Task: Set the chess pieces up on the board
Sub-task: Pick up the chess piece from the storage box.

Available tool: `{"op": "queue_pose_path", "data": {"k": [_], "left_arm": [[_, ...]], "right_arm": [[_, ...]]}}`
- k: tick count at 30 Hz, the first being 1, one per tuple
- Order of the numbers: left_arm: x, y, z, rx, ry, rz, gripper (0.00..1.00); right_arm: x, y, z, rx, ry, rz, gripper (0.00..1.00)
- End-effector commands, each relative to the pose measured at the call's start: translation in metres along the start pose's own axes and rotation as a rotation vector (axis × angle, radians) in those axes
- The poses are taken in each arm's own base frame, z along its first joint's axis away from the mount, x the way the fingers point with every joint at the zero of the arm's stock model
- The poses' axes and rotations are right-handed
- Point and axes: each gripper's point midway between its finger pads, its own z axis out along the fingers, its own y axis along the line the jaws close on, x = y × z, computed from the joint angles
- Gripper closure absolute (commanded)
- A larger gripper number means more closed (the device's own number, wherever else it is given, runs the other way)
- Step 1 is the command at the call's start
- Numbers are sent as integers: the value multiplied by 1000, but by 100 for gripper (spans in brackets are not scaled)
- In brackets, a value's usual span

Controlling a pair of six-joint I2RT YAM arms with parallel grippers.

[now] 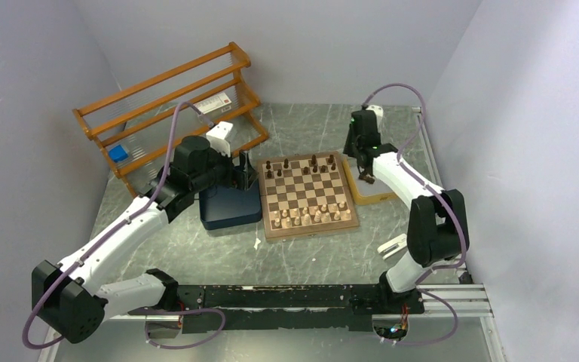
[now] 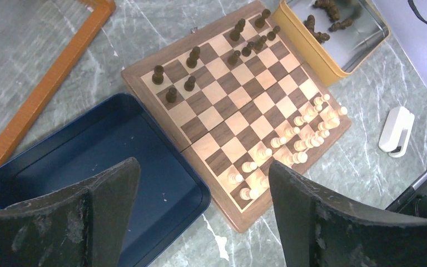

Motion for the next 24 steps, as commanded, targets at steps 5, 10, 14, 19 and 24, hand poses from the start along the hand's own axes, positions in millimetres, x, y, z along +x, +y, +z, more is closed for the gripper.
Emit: {"op": "queue_pose_path", "data": {"k": [5,10,14,19,24], "left_arm": [[1,-6,3,46,30,58,11],[7,-3,3,48,9,65,10],[9,-5,3,52,27,78,11],[9,-8,1,63,21,85,11],[9,-6,0,53,23,88,11]], "right_arm": [[19,-80,28,252,89,-134,68],[22,-114,37,353,126,-169,71],[25,-137,40,445,152,-207,71],[28,-151,42,489,165,-224,72],[40,-156,51,482,190,-226,72]]}}
